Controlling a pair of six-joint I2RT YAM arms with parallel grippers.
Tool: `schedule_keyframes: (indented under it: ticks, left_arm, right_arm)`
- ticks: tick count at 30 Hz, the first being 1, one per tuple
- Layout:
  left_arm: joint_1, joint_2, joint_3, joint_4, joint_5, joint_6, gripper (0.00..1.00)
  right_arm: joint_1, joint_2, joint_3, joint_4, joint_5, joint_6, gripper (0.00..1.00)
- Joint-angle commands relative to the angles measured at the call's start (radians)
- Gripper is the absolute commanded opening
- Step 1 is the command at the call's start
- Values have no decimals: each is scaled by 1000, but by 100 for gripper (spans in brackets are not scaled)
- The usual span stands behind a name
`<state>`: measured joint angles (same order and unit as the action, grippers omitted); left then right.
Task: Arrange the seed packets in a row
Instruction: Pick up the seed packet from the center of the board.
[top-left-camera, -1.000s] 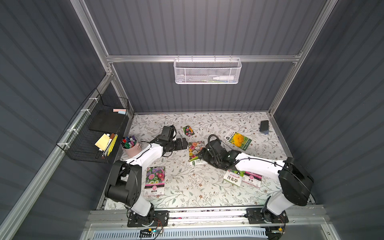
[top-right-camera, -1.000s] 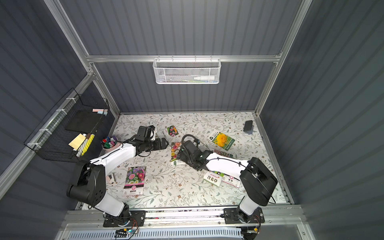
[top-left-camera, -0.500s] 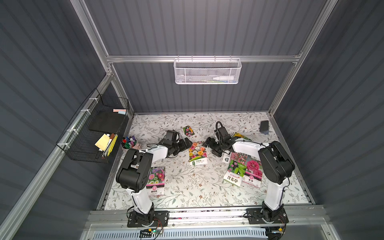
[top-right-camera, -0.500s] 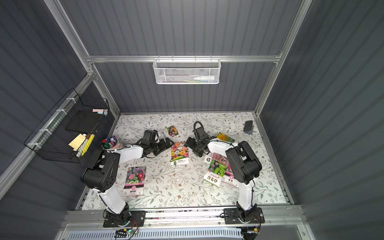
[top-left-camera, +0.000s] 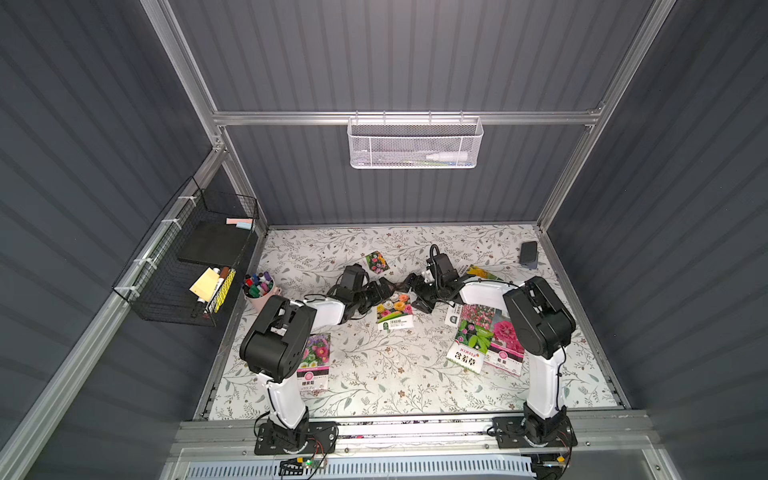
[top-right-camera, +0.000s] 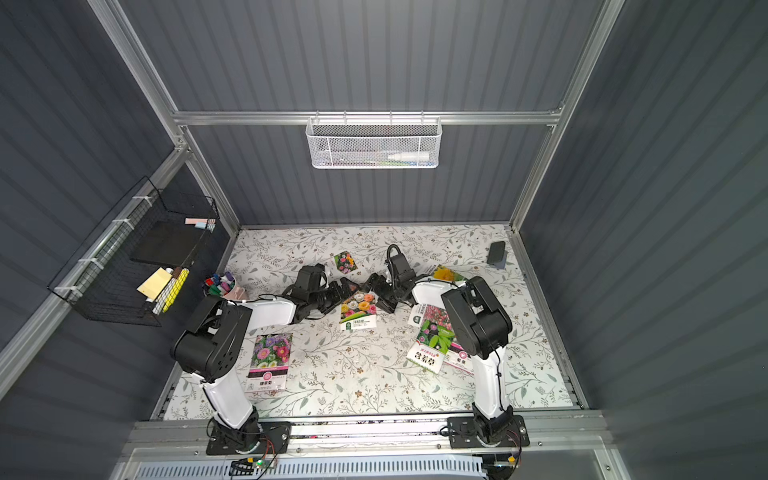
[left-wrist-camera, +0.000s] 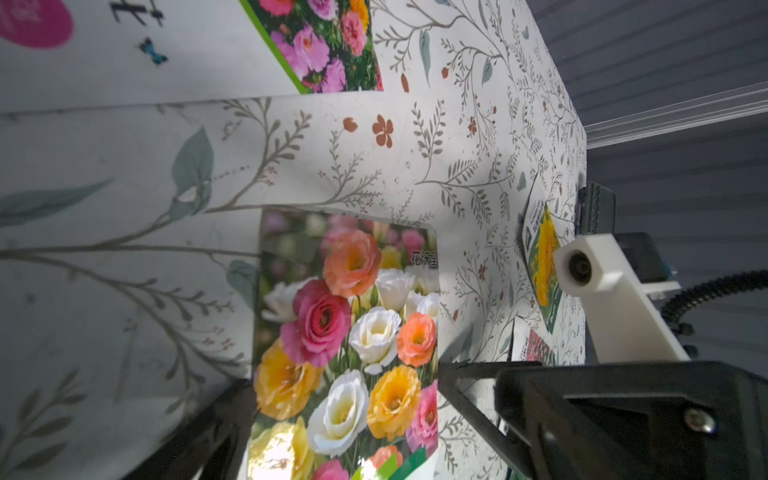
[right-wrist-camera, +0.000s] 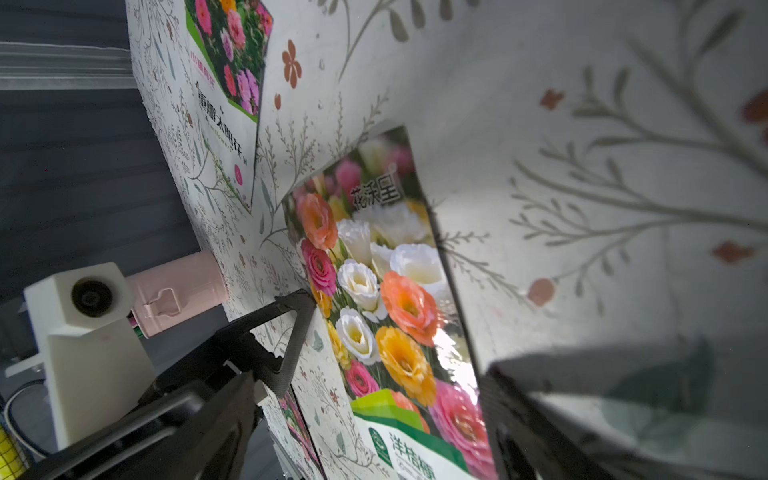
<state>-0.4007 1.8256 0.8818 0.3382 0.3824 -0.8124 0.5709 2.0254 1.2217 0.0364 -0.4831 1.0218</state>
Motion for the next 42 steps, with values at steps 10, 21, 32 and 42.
schedule_keyframes:
  ticks: [10,21,32,42]
  left_arm:
    - [-43,98,-63,68,29,-145,100]
    - [-43,34,-60,-32,4,-80,100]
    - [-42,-105,-4,-284,5,87,99]
    - [-36,-297,86,-605,-274,330,99]
  right_arm:
    - [0,48,-116,198,-46,137,61]
    - [-41,-34,-146,143,-30,57,23]
    - [-48,-61,-105,82,-152,-84,0]
    - [74,-173,-184,98,-174,-168,0]
